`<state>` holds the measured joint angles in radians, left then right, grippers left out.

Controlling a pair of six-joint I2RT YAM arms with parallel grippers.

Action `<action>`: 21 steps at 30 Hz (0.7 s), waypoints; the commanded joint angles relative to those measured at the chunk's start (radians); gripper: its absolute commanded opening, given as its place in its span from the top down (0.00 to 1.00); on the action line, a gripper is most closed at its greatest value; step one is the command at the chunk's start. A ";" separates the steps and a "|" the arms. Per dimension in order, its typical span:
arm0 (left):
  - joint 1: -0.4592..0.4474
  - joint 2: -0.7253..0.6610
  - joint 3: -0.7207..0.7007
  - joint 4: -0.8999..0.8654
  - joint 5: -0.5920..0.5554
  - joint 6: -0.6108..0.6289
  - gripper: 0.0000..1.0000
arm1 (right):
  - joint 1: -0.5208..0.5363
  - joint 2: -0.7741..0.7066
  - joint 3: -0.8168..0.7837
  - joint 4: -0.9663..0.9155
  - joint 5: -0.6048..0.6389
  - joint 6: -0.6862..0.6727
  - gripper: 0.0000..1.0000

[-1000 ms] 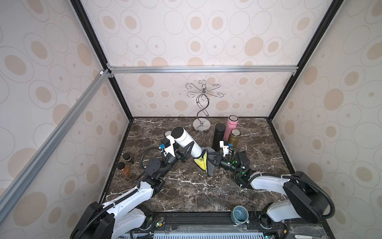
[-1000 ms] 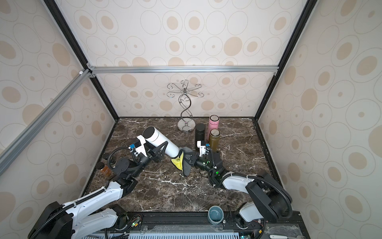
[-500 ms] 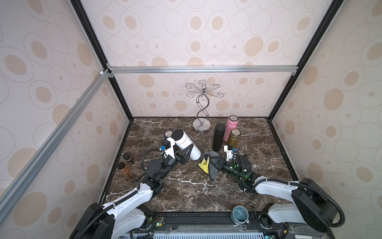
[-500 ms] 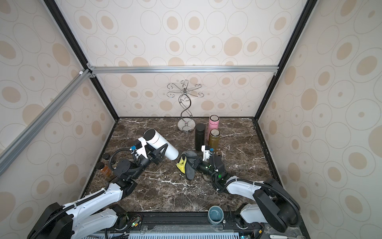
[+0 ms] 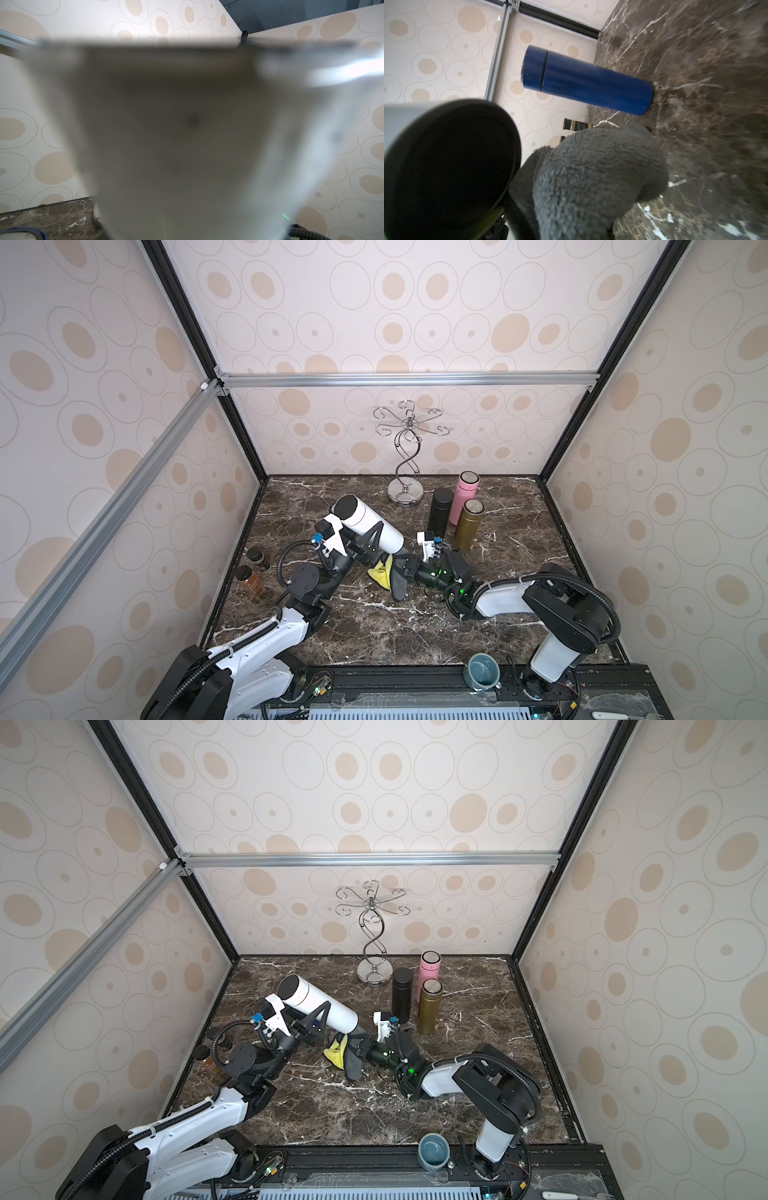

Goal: Wipe the surface of the thermos
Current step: Wipe the dirt from the surface of the thermos.

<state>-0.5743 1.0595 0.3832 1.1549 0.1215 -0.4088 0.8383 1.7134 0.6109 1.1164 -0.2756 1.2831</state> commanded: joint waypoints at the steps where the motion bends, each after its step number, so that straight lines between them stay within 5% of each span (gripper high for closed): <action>1: -0.005 0.008 0.030 0.117 -0.025 -0.016 1.00 | 0.032 0.015 0.023 0.102 0.078 0.128 1.00; 21: -0.016 0.112 0.059 0.155 -0.072 0.033 1.00 | 0.152 -0.014 0.070 0.017 0.076 0.108 1.00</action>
<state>-0.5865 1.1584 0.3866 1.2446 0.0570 -0.3969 0.9485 1.6852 0.6476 1.1072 -0.1829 1.2938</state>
